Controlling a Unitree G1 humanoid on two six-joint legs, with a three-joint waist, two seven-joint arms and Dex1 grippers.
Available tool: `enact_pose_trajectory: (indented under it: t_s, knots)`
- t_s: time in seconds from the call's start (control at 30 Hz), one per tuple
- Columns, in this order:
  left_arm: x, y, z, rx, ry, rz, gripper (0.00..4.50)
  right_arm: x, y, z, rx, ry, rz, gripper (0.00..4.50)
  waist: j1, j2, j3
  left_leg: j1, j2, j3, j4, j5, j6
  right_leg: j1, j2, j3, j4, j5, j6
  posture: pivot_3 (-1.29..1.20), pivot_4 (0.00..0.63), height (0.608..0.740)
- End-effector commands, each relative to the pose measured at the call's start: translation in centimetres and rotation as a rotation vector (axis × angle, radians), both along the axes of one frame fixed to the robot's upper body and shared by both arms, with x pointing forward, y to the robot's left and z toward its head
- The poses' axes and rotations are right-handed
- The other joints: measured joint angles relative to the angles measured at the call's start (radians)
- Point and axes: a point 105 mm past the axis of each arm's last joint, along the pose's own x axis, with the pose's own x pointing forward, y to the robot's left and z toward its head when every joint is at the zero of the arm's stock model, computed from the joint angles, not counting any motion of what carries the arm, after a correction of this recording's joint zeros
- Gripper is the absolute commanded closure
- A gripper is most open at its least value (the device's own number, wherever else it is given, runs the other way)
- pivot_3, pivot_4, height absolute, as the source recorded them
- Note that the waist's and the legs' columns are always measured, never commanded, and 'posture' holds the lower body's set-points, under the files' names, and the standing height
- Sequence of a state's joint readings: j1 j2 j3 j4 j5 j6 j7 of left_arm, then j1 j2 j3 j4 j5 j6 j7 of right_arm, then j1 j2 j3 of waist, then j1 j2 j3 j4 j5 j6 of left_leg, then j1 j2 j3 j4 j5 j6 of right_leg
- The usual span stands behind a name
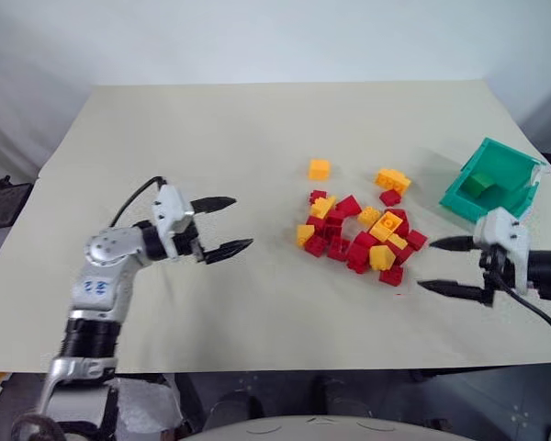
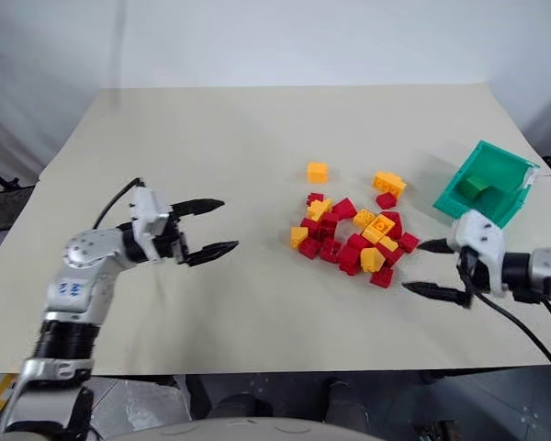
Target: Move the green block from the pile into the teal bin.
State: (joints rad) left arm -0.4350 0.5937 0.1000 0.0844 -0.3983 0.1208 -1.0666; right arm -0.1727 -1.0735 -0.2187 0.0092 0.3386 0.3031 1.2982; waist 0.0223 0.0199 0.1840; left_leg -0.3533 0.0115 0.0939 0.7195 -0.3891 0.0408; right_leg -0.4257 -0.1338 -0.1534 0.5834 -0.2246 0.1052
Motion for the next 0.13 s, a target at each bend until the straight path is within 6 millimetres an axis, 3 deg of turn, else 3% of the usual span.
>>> enact_pose_trajectory:
  t_s: [0.03, 0.13]
  knots:
    - [-0.9, 2.6, 0.4, 0.036, -0.026, 0.033, 0.00, 0.1, -1.9, 1.3, -0.009, -0.042, -0.029, 0.04, -0.002, 0.000, 0.000, 0.000, 0.000, 0.000, 0.000, 0.000, 0.000, 0.000, 0.000, 0.000, 0.000, 0.000, -0.001, 0.00, 0.150, 0.740]
    - [-1.3, 3.9, -0.1, 0.051, -0.009, 0.056, 0.00, 0.3, -2.6, 1.4, -0.010, -0.056, -0.047, 0.04, -0.003, 0.000, 0.000, 0.001, 0.001, 0.000, 0.000, 0.000, -0.001, -0.002, 0.000, 0.000, 0.003, 0.000, -0.002, 0.00, 0.150, 0.740]
